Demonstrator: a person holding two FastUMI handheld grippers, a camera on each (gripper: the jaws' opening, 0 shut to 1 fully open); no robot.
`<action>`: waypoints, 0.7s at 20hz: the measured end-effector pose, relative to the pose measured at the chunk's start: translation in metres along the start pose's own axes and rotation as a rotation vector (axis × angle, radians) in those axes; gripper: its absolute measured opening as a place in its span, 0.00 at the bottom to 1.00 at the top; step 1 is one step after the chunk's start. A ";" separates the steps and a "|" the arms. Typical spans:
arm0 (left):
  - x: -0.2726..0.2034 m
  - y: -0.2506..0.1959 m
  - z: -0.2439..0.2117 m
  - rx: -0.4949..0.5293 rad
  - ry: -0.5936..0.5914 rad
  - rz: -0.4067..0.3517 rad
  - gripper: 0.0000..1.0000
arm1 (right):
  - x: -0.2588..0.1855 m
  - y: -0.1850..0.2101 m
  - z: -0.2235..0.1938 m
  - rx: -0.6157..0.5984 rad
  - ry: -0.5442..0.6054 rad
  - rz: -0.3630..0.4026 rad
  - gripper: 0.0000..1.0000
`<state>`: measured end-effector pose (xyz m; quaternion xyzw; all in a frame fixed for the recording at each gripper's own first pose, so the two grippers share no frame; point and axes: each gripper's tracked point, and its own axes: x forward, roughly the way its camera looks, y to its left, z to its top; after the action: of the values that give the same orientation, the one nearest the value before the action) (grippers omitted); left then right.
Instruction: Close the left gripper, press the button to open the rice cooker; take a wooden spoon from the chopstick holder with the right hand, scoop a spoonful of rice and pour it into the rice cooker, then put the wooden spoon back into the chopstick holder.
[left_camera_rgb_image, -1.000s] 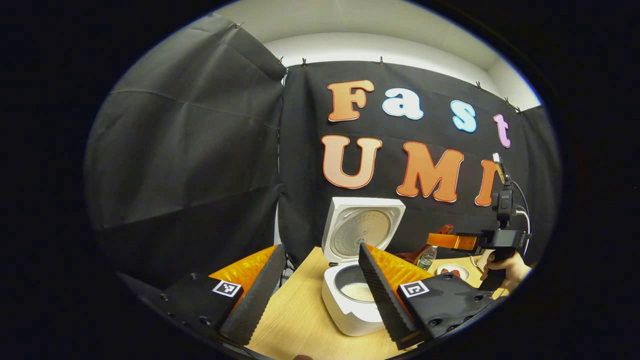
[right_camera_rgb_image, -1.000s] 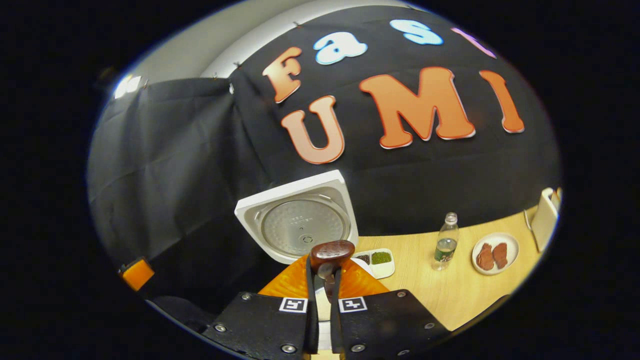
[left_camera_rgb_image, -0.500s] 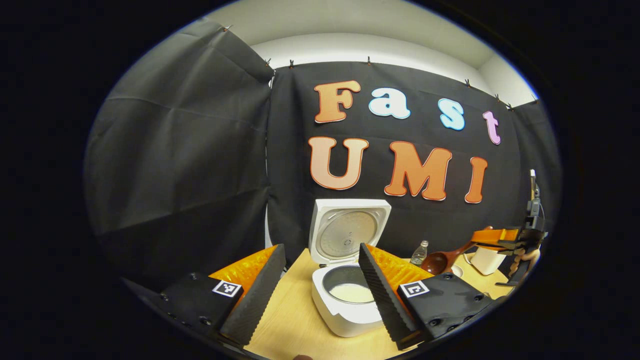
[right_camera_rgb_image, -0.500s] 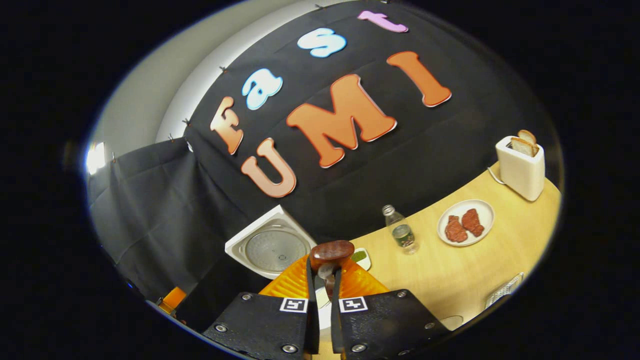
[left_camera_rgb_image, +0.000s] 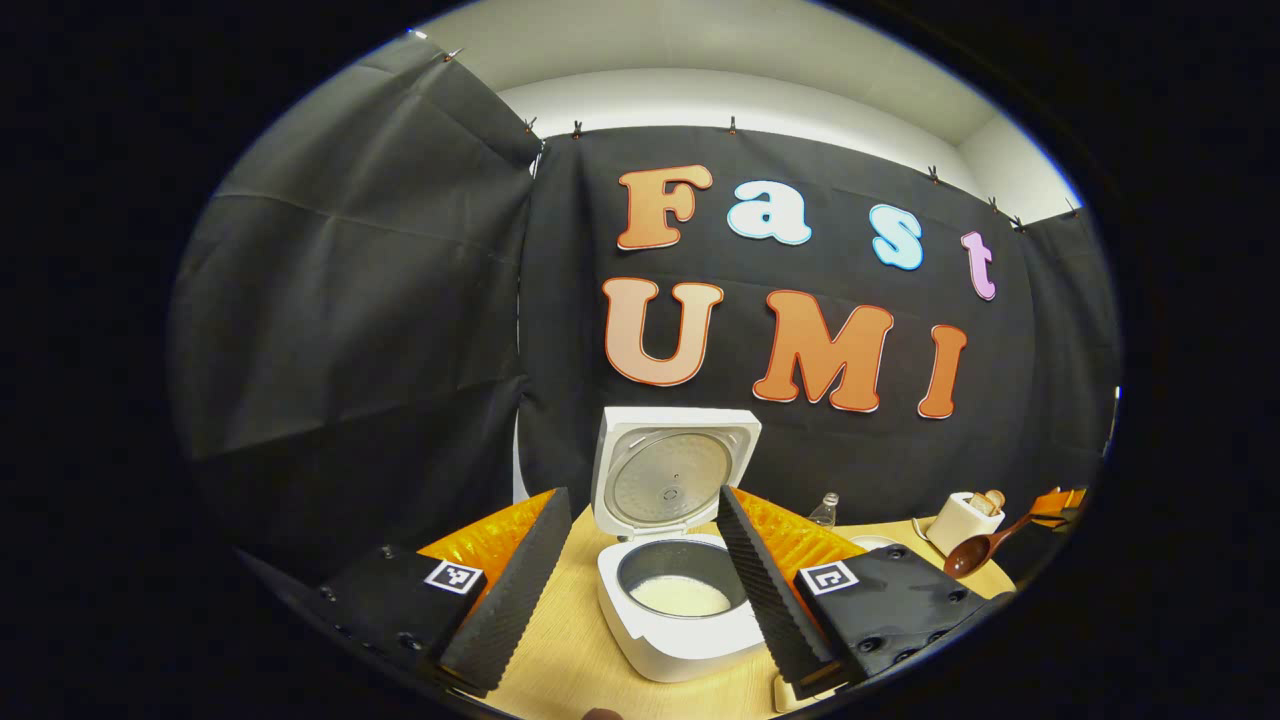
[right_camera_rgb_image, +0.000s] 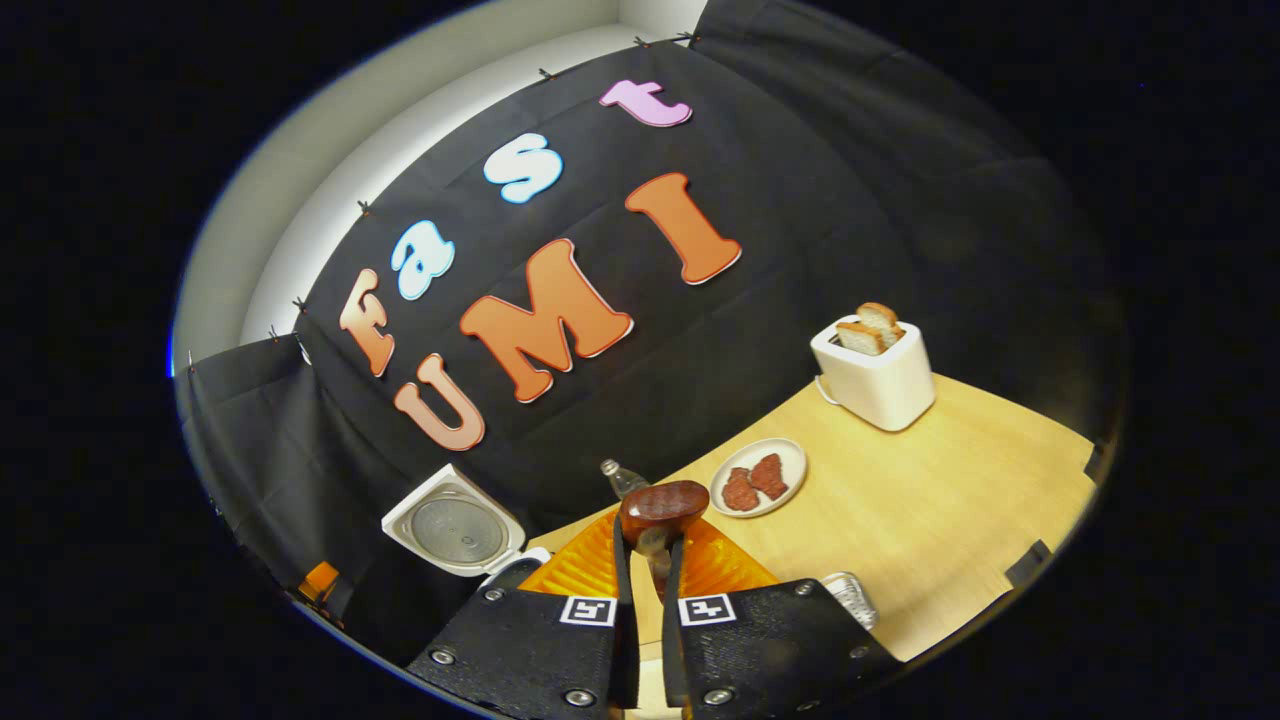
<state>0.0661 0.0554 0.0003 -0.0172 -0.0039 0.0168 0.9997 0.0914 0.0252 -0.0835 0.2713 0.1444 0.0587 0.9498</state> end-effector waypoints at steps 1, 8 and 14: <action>-0.003 -0.001 -0.001 -0.002 -0.001 0.002 0.99 | -0.008 -0.012 0.002 0.000 -0.001 -0.020 0.08; -0.012 -0.016 0.004 -0.003 -0.002 0.000 0.99 | -0.032 -0.080 -0.026 -0.013 0.066 -0.119 0.08; -0.022 -0.024 0.008 0.026 -0.011 0.002 0.99 | -0.008 -0.105 -0.057 -0.018 0.158 -0.145 0.09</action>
<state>0.0449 0.0310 0.0093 -0.0041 -0.0090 0.0178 0.9998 0.0696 -0.0368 -0.1840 0.2463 0.2378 0.0121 0.9395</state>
